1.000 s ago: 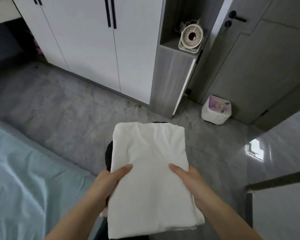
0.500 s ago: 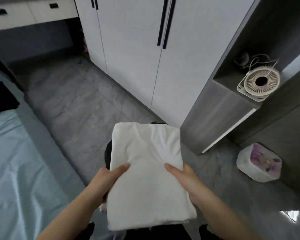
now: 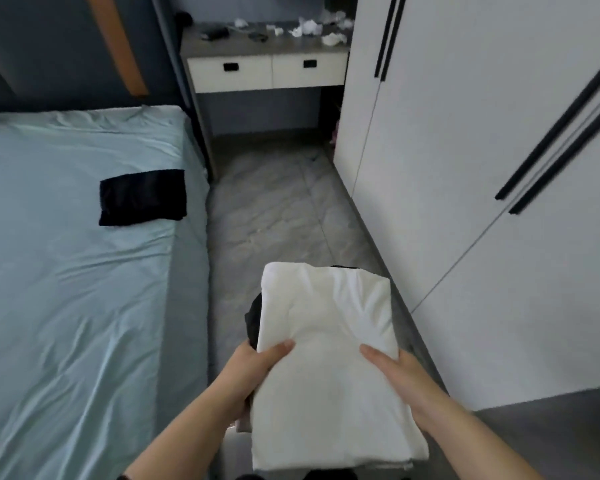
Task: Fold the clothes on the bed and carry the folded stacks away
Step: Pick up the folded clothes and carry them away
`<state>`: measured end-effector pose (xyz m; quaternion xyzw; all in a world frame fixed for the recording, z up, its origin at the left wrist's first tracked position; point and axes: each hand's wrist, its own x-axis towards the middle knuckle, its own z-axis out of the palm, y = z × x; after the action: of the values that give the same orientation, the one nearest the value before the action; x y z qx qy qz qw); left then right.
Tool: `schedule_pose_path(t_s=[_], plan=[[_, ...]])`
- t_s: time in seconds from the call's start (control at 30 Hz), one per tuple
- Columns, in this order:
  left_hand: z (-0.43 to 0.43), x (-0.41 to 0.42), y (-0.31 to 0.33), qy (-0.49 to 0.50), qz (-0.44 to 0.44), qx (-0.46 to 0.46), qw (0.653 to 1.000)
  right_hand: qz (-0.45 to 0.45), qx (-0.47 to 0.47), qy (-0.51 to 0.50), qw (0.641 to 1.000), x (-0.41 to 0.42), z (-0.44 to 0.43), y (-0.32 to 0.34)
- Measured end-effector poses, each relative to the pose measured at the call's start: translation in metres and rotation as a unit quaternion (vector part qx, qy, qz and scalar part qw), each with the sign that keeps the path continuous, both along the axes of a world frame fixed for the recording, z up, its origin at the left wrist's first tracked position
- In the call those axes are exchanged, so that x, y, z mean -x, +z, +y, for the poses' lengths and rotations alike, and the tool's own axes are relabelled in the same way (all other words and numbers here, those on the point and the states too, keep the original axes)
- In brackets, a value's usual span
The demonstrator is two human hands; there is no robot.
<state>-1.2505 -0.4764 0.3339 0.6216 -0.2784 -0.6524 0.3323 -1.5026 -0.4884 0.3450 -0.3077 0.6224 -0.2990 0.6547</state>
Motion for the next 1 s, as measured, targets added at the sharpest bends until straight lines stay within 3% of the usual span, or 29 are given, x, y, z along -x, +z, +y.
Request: schedule_pose_path(t_s=[0.33, 0.73, 1.0], plan=[[-0.120, -0.043, -0.008, 0.144, 0.014, -0.002, 0.989, 0.031, 0.003, 0.123, 0.992, -0.058, -0.188, -0.010], [-0.324, -0.178, -0.007, 0.164, 0.037, 0.008, 0.986, 0.056, 0.001, 0.155, 0.986, -0.193, -0.395, -0.001], [-0.432, -0.218, -0.022, 0.231, 0.058, -0.003, 0.971, 0.062, -0.015, 0.199, 0.978, -0.245, -0.529, -0.010]])
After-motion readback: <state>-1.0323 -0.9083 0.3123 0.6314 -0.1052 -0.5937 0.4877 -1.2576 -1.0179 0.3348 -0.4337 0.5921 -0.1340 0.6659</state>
